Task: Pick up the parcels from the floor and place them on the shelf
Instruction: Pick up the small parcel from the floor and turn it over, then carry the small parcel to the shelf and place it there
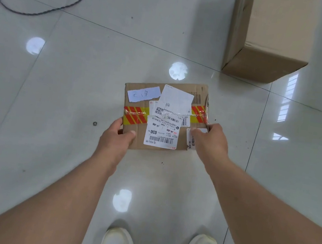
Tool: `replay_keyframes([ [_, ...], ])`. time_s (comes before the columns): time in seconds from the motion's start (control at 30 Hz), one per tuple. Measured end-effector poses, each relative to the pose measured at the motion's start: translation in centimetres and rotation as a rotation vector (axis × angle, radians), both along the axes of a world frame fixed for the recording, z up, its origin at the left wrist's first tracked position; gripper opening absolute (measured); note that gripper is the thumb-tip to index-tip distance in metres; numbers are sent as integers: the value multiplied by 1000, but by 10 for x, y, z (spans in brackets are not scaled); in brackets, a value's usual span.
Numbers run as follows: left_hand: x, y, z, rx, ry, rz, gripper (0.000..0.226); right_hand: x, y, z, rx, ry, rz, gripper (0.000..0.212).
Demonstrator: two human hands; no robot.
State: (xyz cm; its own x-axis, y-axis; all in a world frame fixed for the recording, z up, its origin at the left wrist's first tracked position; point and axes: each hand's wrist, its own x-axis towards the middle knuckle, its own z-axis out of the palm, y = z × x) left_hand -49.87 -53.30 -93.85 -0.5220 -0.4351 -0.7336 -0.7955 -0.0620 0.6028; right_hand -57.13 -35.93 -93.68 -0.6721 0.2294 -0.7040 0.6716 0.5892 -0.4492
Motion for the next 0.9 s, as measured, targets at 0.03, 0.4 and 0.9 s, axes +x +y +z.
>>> replay_keyframes([
  [0.03,-2,-1,3,2,15,4,34,0,2,3,-17,15,-11,28],
  [0.4,-14,2,86,-58,86,-77,44,6,18,84,-103,107,-114,21],
  [0.9,6,33,294,-43,222,-214,36,45,59,291,-176,254,-255,20],
])
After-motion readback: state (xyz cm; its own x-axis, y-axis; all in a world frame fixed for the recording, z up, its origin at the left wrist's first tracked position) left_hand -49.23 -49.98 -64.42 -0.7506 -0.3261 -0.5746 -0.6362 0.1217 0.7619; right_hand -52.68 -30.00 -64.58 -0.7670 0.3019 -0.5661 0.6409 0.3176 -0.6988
